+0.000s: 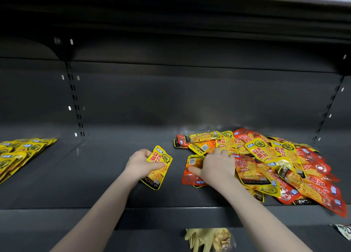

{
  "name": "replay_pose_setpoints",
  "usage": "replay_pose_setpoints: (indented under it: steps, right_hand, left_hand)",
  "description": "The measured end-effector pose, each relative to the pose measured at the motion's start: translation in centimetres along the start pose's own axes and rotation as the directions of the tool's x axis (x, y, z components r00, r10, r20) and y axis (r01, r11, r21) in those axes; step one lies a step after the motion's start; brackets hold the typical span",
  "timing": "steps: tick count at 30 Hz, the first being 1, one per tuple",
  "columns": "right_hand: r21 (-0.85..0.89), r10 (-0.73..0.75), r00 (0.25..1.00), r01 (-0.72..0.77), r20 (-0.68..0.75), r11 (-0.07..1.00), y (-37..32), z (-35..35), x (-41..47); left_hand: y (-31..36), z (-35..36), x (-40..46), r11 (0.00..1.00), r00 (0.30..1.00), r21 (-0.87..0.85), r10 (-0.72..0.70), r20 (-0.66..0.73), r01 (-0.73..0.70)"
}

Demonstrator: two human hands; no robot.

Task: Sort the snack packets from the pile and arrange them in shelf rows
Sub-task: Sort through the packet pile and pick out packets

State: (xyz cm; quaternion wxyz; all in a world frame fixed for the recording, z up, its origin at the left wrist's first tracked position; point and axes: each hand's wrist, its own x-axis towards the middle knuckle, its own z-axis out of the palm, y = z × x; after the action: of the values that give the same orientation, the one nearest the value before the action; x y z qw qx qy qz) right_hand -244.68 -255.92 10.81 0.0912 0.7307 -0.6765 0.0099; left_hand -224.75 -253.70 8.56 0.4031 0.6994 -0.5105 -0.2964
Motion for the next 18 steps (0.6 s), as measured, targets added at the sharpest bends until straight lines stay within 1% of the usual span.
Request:
replay_pose_setpoints:
  steps: [3, 6, 9, 12, 15, 18]
  right_hand:
    - [0.061, -0.029, 0.999, 0.028, 0.028, 0.998, -0.3, -0.3, 0.4]
    - [0.258, -0.022, 0.997, 0.004, 0.068, 0.966, -0.4, -0.3, 0.7]
    - [0.468, -0.039, 0.995, -0.011, 0.096, 0.884, -0.2, -0.8, 0.9]
    - [0.621, -0.123, 0.99, 0.053, 0.071, 0.782, -0.2, -1.5, 0.9]
    - [0.705, -0.203, 0.977, 0.102, 0.061, 0.702, -0.7, -1.9, 1.2]
    - [0.775, -0.223, 0.975, 0.13, 0.014, 0.618, -1.5, -1.7, 1.9]
  left_hand:
    - [0.1, -0.2, -0.1, 0.997, 1.0, -0.079, -0.015, 0.01, 0.016]
    - [0.3, -0.6, -0.3, 0.985, 0.998, -0.164, -0.038, 0.051, 0.046]
    - [0.1, -1.5, -0.1, 0.976, 0.992, -0.199, -0.071, 0.107, 0.091]
    - [-0.3, -2.5, 0.0, 0.966, 0.987, -0.231, -0.087, 0.134, 0.116]
    - [-0.8, -3.9, 0.0, 0.956, 0.987, -0.265, -0.096, 0.128, 0.127]
    - [-1.4, -5.4, -0.1, 0.949, 0.988, -0.287, -0.099, 0.121, 0.13]
